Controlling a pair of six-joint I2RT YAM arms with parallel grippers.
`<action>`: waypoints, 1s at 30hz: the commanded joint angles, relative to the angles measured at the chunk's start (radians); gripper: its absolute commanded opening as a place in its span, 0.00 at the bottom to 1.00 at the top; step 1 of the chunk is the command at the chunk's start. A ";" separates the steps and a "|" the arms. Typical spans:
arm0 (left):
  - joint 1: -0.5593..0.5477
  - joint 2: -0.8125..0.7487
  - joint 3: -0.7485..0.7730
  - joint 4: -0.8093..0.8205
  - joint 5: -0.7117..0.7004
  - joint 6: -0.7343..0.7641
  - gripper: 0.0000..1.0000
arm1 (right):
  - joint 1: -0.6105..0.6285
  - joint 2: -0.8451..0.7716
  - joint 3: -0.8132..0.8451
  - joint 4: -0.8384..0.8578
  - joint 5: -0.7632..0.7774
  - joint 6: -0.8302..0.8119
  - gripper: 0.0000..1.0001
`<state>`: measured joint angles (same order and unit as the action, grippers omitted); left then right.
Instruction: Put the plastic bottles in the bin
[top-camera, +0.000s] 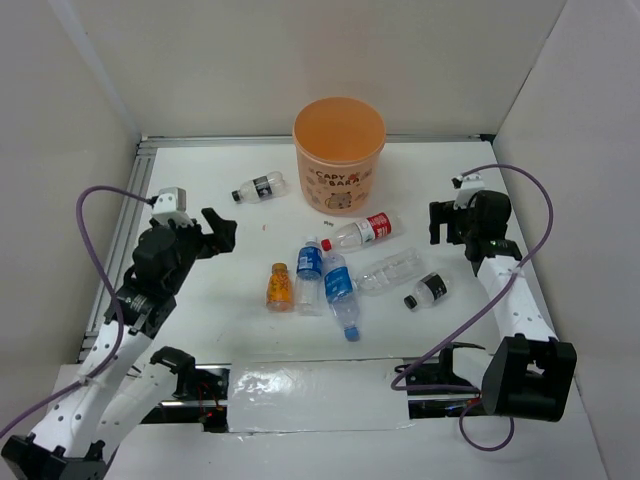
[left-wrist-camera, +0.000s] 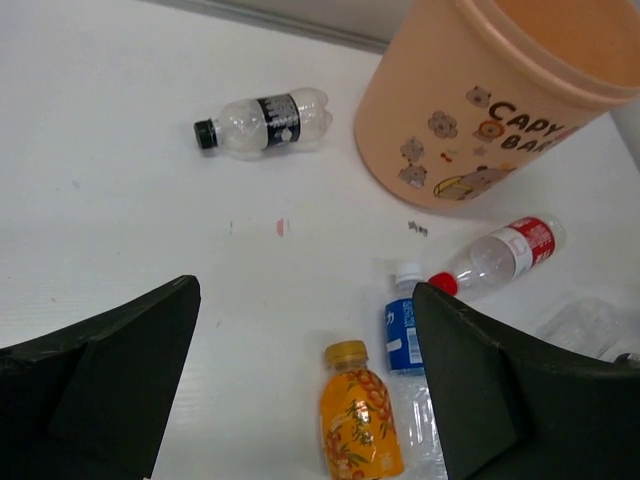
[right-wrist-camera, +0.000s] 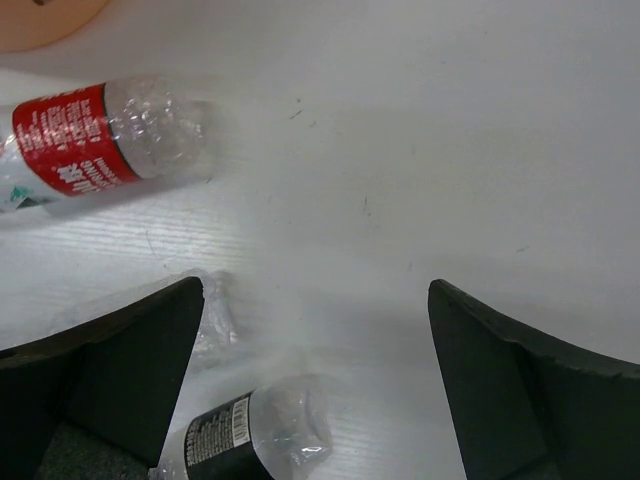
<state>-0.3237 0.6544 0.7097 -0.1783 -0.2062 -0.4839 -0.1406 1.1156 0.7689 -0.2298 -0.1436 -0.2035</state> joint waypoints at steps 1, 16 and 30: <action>0.003 0.056 0.063 -0.058 0.047 0.040 1.00 | -0.013 -0.019 0.052 -0.063 -0.118 -0.120 1.00; 0.026 0.361 0.249 -0.092 0.025 0.303 0.38 | -0.022 0.020 0.099 -0.229 -0.438 -0.355 0.89; 0.083 0.783 0.407 0.099 0.306 0.631 0.98 | -0.031 0.092 0.119 -0.290 -0.603 -0.478 1.00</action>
<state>-0.2462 1.3888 1.0580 -0.1852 -0.0128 0.0036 -0.1646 1.1931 0.8379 -0.4892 -0.6739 -0.6369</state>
